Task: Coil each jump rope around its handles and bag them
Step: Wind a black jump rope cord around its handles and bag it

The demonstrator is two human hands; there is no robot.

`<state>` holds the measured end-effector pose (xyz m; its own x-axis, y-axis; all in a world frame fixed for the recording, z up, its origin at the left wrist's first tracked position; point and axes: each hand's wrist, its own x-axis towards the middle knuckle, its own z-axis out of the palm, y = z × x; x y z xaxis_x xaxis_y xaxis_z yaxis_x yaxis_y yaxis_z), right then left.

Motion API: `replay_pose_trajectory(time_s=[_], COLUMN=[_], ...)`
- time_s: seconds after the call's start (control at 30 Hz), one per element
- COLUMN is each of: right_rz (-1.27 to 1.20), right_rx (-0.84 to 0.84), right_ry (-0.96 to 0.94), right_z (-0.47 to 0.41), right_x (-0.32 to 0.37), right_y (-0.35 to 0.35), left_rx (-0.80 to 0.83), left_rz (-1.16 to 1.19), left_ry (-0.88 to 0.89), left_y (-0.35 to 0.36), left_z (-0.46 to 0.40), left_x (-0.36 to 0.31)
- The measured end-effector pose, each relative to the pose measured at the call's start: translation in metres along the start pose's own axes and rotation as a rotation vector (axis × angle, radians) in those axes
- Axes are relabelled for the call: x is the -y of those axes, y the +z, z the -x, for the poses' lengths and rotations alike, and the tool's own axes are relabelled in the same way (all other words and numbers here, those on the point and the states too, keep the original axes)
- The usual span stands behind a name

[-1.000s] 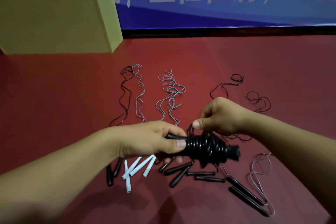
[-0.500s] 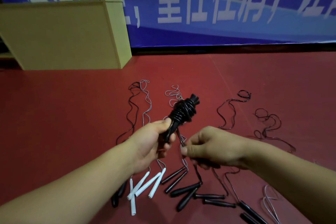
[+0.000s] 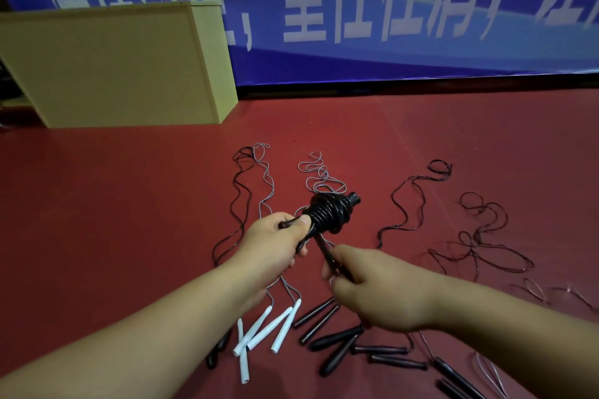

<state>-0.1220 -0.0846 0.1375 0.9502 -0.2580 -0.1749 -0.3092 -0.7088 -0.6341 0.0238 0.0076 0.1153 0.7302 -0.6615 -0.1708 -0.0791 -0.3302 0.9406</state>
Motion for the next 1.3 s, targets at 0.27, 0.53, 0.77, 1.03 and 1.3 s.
replay_pose_trajectory(time_s=[0.27, 0.53, 0.77, 1.03, 1.3], right_rz=[0.189, 0.4, 0.197, -0.769, -0.868], right_rx=[-0.028, -0.272, -0.239, -0.077, -0.024], right_ry=[-0.044, -0.013, 0.022, 0.256, 0.164], right_z=[0.002, -0.002, 0.0, 0.004, 0.004], right_x=[-0.001, -0.015, -0.005, -0.008, -0.007], right_y=[0.001, -0.004, -0.01, -0.031, -0.029], left_rx=[-0.055, -0.092, 0.087, 0.319, 0.346], left_rz=[-0.269, -0.455, -0.68, -0.405, -0.366], left_ry=[0.177, 0.238, 0.417, 0.434, 0.397], left_y=[-0.004, -0.009, -0.004, -0.012, -0.015], left_z=[-0.002, -0.007, -0.001, -0.007, -0.006], left_x=[0.007, 0.011, 0.012, 0.014, 0.012])
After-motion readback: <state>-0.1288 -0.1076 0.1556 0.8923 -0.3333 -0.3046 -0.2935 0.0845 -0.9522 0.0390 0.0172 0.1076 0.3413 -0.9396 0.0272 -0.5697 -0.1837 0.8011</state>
